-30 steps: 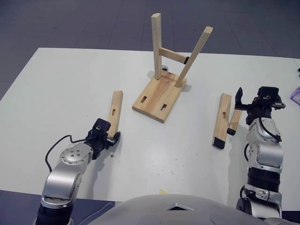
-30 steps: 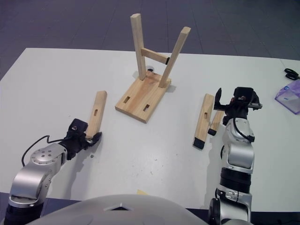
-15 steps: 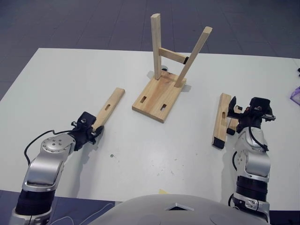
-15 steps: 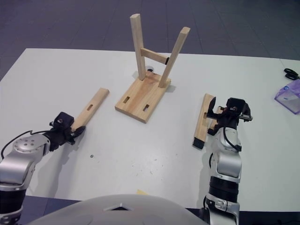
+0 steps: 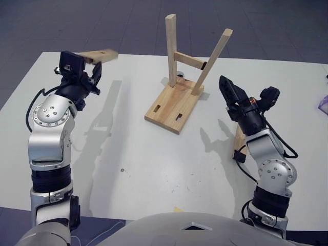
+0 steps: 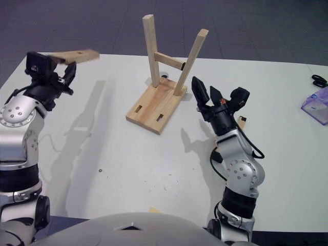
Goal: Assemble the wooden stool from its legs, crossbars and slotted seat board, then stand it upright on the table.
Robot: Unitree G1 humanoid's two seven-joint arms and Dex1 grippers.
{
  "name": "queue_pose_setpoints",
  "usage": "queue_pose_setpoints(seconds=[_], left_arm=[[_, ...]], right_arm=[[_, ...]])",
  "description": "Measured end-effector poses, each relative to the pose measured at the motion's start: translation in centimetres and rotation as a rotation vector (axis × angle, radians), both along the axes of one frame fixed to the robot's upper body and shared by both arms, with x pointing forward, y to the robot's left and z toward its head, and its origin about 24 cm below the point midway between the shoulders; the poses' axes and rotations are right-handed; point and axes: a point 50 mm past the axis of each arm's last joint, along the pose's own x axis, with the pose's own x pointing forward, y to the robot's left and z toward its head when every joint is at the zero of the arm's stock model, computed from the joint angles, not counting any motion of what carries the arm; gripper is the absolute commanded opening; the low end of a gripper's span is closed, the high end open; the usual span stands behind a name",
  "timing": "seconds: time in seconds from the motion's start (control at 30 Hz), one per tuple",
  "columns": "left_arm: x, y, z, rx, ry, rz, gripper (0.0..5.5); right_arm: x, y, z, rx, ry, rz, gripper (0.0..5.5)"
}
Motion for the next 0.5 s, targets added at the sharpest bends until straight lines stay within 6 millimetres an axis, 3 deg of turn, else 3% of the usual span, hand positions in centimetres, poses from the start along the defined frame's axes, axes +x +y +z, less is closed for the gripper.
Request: queue_pose_setpoints(seconds=[0.1, 0.17, 0.33, 0.5], left_arm=[[-0.5, -3.1, 2.2, 0.045, -0.139, -0.235, 2.06], [-1.1, -4.8, 3.7, 0.088, -0.232, -0.340, 2.06], [-1.3, -4.4, 1.0, 0.141, -0.126, -0.350, 2.06], [-0.7, -5.4, 2.3, -0.056, -0.121, -0.379, 2.06]], right_arm=[[-0.1, 2.1, 2.4, 0.151, -0.059, 0.136, 5.40], [-0.2, 3.5, 3.2, 0.147, -0.076, 0.198, 5.40], [-0.2, 3.5, 2.0, 0.104, -0.002, 0.171, 5.40], [-0.3, 3.8, 0.6, 0.059, 0.047, 0.159, 5.40]])
